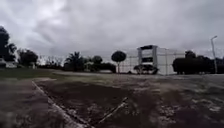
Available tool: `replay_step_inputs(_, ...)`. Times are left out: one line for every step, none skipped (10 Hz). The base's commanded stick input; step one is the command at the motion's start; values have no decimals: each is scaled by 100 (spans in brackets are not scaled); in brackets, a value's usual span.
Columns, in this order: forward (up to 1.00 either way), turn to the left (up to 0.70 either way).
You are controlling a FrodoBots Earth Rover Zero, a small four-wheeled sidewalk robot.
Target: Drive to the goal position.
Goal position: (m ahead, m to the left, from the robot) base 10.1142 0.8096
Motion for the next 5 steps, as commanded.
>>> replay_step_inputs(70,0)
replay_step_inputs(70,0)
replay_step_inputs(70,0)
replay_step_inputs(70,0)
replay_step_inputs(70,0)
